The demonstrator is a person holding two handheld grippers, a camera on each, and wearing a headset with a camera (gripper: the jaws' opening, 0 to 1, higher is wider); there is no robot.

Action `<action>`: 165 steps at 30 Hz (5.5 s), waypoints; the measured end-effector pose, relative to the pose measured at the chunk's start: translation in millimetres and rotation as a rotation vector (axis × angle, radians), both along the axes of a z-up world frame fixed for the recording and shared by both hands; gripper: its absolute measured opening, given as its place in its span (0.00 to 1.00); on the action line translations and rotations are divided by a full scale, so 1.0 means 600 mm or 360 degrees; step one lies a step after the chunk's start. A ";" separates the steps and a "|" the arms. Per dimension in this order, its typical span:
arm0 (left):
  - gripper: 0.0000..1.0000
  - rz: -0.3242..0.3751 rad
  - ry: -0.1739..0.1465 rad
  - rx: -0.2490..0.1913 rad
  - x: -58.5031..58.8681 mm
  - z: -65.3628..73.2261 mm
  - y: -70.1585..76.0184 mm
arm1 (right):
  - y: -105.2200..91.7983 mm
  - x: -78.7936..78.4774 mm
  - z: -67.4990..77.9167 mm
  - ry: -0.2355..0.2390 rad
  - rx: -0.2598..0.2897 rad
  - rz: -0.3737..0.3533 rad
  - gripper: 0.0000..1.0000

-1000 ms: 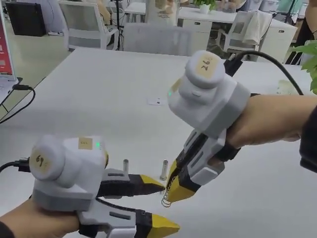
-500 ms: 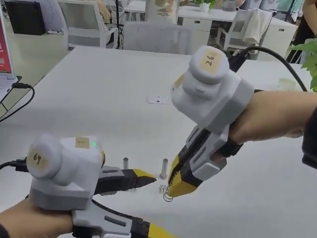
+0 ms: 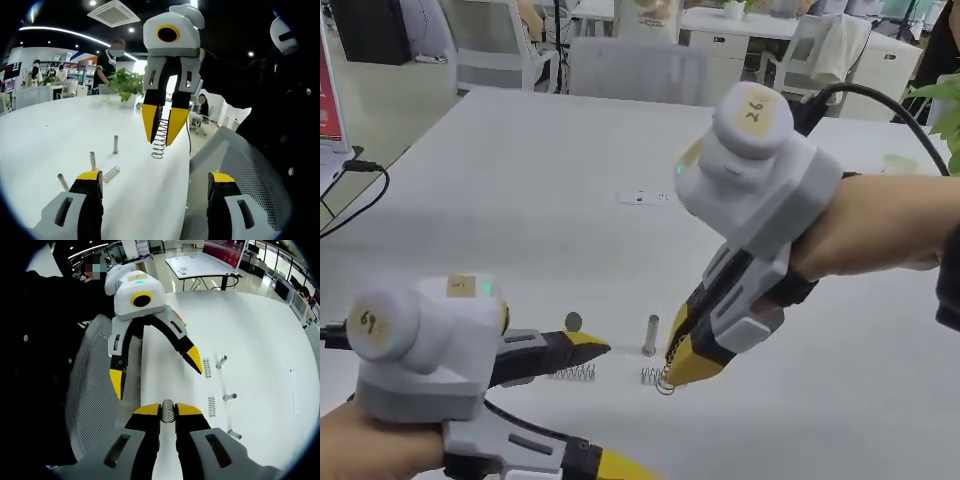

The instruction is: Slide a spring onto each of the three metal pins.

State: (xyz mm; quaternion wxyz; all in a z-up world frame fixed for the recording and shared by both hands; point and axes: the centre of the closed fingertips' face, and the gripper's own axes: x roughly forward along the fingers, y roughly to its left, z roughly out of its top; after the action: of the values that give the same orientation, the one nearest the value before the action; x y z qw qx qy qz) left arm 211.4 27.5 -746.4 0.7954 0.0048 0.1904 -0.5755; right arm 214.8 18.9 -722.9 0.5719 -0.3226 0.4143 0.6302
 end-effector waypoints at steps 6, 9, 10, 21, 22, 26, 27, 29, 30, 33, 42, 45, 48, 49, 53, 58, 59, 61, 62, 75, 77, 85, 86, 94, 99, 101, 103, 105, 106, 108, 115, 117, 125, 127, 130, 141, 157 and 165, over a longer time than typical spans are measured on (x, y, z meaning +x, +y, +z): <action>0.85 0.0072 -0.0010 0.0033 0.004 -0.012 0.023 | -0.004 0.001 0.000 -0.0004 -0.0003 -0.0011 0.08; 0.85 0.0115 -0.0017 0.0027 0.009 -0.013 0.033 | -0.007 0.003 0.000 -0.0008 -0.0006 -0.0018 0.08; 0.85 0.0131 -0.0018 0.0028 0.011 -0.014 0.037 | -0.009 0.003 0.000 -0.0008 -0.0010 -0.0020 0.08; 0.86 0.0254 -0.0037 0.0038 0.027 -0.020 0.071 | -0.024 0.013 0.000 -0.0016 -0.0022 -0.0055 0.08; 0.86 0.0258 -0.0038 0.0043 0.027 -0.022 0.073 | -0.025 0.014 0.000 -0.0018 -0.0022 -0.0058 0.08; 0.86 0.0288 -0.0035 0.0046 0.029 -0.027 0.083 | -0.033 0.021 0.000 -0.0024 -0.0030 -0.0074 0.08; 0.86 0.0295 -0.0035 0.0047 0.029 -0.028 0.085 | -0.036 0.023 0.001 -0.0023 -0.0031 -0.0083 0.08; 0.86 0.0317 -0.0038 0.0060 0.030 -0.032 0.094 | -0.043 0.033 0.001 -0.0030 -0.0033 -0.0098 0.08; 0.86 0.0325 -0.0038 0.0062 0.031 -0.033 0.098 | -0.046 0.036 0.001 -0.0031 -0.0036 -0.0104 0.08; 0.85 0.0353 -0.0031 0.0055 0.032 -0.034 0.108 | -0.054 0.042 0.001 -0.0035 -0.0041 -0.0125 0.08; 0.85 0.0408 -0.0025 0.0056 0.034 -0.037 0.124 | -0.081 0.062 -0.005 -0.0081 -0.0117 -0.0166 0.08; 0.85 0.0414 -0.0023 0.0056 0.033 -0.038 0.125 | -0.088 0.071 -0.005 -0.0093 -0.0133 -0.0182 0.08; 0.85 0.0417 -0.0022 0.0053 0.033 -0.038 0.126 | -0.095 0.083 -0.005 -0.0106 -0.0140 -0.0206 0.08; 0.85 0.0417 -0.0022 0.0052 0.033 -0.038 0.126 | -0.097 0.087 -0.005 -0.0113 -0.0146 -0.0211 0.08; 0.85 0.0416 -0.0029 0.0050 0.033 -0.035 0.124 | -0.113 0.110 -0.012 -0.0130 -0.0174 -0.0264 0.08; 0.84 0.0418 -0.0035 0.0051 0.034 -0.034 0.125 | -0.129 0.129 -0.021 -0.0145 -0.0202 -0.0311 0.08; 0.84 0.0418 -0.0034 0.0054 0.034 -0.035 0.125 | -0.132 0.133 -0.024 -0.0151 -0.0206 -0.0322 0.08; 0.84 0.0417 -0.0032 0.0053 0.033 -0.035 0.125 | -0.138 0.142 -0.031 -0.0169 -0.0226 -0.0339 0.08; 0.84 0.0415 -0.0032 0.0055 0.033 -0.036 0.125 | -0.141 0.145 -0.033 -0.0178 -0.0233 -0.0346 0.08; 0.84 0.0410 -0.0034 0.0060 0.033 -0.036 0.123 | -0.156 0.196 -0.066 -0.0272 -0.0299 -0.0409 0.08; 0.84 0.0410 -0.0032 0.0061 0.032 -0.036 0.124 | -0.156 0.201 -0.070 -0.0268 -0.0297 -0.0422 0.08; 0.84 0.0420 -0.0031 0.0056 0.033 -0.035 0.126 | -0.158 0.218 -0.081 -0.0270 -0.0299 -0.0458 0.08; 0.83 0.0421 -0.0030 0.0056 0.033 -0.035 0.126 | -0.158 0.221 -0.083 -0.0275 -0.0305 -0.0462 0.08; 0.83 0.0424 -0.0022 0.0057 0.033 -0.037 0.128 | -0.154 0.225 -0.091 -0.0253 -0.0299 -0.0465 0.09; 0.82 0.0425 -0.0022 0.0055 0.035 -0.036 0.129 | -0.156 0.228 -0.096 -0.0245 -0.0317 -0.0463 0.09; 0.82 0.0426 -0.0022 0.0055 0.036 -0.036 0.129 | -0.156 0.230 -0.097 -0.0239 -0.0313 -0.0468 0.09; 0.82 0.0428 -0.0019 0.0055 0.036 -0.036 0.130 | -0.156 0.230 -0.099 -0.0234 -0.0316 -0.0467 0.09; 0.82 0.0427 -0.0016 0.0057 0.036 -0.037 0.130 | -0.157 0.231 -0.101 -0.0230 -0.0325 -0.0465 0.09; 0.82 0.0427 -0.0015 0.0055 0.036 -0.037 0.130 | -0.157 0.230 -0.103 -0.0225 -0.0326 -0.0463 0.09; 0.82 0.0429 -0.0013 0.0059 0.036 -0.038 0.131 | -0.156 0.232 -0.104 -0.0226 -0.0325 -0.0465 0.09; 0.82 0.0435 -0.0011 0.0058 0.035 -0.037 0.131 | -0.157 0.233 -0.118 -0.0212 -0.0346 -0.0462 0.09; 0.82 0.0435 -0.0012 0.0061 0.036 -0.037 0.131 | -0.157 0.232 -0.123 -0.0201 -0.0353 -0.0464 0.09; 0.82 0.0434 -0.0014 0.0062 0.036 -0.035 0.129 | -0.155 0.236 -0.145 -0.0201 -0.0391 -0.0454 0.09; 0.82 0.0434 -0.0014 0.0062 0.036 -0.035 0.129 | -0.154 0.235 -0.151 -0.0196 -0.0403 -0.0453 0.09; 0.82 0.0436 -0.0013 0.0062 0.036 -0.036 0.130 | -0.152 0.235 -0.158 -0.0191 -0.0407 -0.0455 0.09; 0.81 0.0440 -0.0011 0.0063 0.037 -0.036 0.132 | -0.152 0.234 -0.185 -0.0165 -0.0420 -0.0481 0.09; 0.80 0.0446 -0.0005 0.0061 0.035 -0.038 0.135 | -0.154 0.242 -0.199 -0.0156 -0.0423 -0.0485 0.09; 0.80 0.0443 -0.0007 0.0058 0.035 -0.037 0.134 | -0.151 0.242 -0.198 -0.0154 -0.0401 -0.0478 0.10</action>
State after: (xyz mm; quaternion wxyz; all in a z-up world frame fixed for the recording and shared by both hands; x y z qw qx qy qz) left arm 232.3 107.9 -768.3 0.8677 -0.0060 0.1979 -0.4560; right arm 359.9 -71.5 -841.6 0.6339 -0.3563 0.5054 0.4646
